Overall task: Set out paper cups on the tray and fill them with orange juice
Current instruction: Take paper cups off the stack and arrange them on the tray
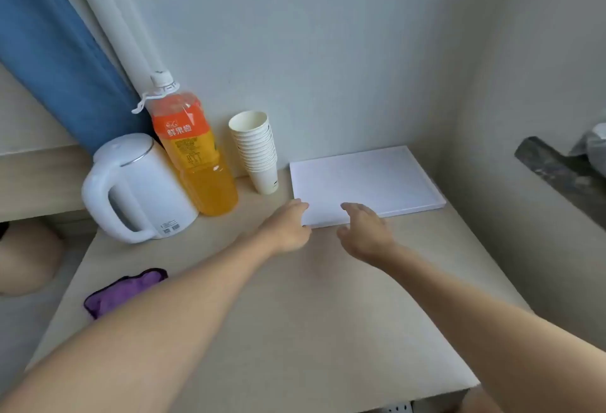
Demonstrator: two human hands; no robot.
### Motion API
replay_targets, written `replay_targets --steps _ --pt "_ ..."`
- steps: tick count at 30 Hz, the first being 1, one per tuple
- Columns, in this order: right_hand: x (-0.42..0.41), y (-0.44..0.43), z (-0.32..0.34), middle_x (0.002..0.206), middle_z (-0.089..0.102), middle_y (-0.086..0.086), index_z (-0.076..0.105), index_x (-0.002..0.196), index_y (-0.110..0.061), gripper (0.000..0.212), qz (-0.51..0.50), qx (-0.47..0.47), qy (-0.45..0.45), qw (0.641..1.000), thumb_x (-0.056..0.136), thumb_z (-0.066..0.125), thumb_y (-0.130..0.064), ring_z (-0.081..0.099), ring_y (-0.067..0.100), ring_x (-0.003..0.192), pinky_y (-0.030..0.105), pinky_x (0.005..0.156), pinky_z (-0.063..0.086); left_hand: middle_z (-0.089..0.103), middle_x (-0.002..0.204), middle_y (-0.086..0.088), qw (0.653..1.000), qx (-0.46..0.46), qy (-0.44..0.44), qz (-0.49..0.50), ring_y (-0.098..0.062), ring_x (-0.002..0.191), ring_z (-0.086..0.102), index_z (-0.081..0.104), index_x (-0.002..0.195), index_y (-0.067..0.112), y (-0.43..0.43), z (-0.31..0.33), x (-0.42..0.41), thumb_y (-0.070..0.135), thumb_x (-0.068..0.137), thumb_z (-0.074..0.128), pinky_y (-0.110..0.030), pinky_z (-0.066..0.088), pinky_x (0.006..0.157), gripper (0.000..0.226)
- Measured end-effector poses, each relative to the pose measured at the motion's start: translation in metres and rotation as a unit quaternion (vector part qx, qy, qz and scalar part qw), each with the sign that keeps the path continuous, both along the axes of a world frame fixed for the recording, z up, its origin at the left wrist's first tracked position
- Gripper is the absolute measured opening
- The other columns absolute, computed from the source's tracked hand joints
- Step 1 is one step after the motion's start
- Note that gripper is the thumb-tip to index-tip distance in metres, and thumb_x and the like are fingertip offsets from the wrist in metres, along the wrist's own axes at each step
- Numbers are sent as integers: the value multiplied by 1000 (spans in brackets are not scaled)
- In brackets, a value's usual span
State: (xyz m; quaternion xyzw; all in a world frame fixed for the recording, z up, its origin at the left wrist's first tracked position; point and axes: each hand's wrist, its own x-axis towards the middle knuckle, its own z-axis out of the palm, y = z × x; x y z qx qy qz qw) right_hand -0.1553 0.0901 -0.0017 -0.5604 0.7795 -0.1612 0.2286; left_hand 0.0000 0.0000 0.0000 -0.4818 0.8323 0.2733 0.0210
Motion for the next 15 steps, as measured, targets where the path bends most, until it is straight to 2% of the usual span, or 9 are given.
replay_targets --steps 3,5,7,9,12,14,15 --pt "2 -5 -13 156 32 3 27 152 -14 57 2 -2 37 999 96 39 -17 19 18 147 38 119 13 19 170 0 999 2 -47 -5 -22 155 24 22 163 13 -3 -11 -3 23 104 46 -40 25 124 64" --pt "4 -4 -20 154 33 3 27 152 -15 57 7 19 39 999 96 38 -17 21 18 146 39 118 13 27 166 0 994 3 -104 -21 -25 153 29 31 159 16 2 -16 -4 27 104 45 -43 29 121 58" --pt "2 -1 -26 152 34 2 27 152 -17 58 14 48 40 998 95 39 -18 27 20 143 43 118 15 38 154 -2 990 -20 -137 -40 -28 144 39 46 144 13 7 -18 -5 28 103 46 -44 34 111 43" --pt "3 4 -28 147 36 2 32 147 -19 54 21 56 80 995 94 40 -19 35 24 136 45 111 23 46 142 -5 990 -35 -129 -39 -31 132 48 55 128 12 11 -19 -4 26 101 48 -42 40 105 31" --pt "5 14 -29 136 43 1 42 137 -22 45 29 42 166 985 93 38 -21 34 27 127 42 98 30 49 131 -5 994 -11 -102 -25 -30 116 55 59 113 18 21 -19 0 25 101 50 -41 46 102 17" --pt "7 25 -31 138 41 1 47 134 -23 42 40 50 178 982 93 37 -23 29 27 132 45 101 29 47 125 -4 993 -9 -113 -18 -30 107 58 59 100 22 32 -20 8 26 100 52 -39 49 95 7" --pt "9 31 -32 140 39 1 49 132 -25 40 46 62 174 982 94 38 -25 28 27 134 48 103 27 46 123 -5 993 -10 -118 -16 -31 103 58 58 96 21 39 -21 12 28 100 54 -38 50 93 9"
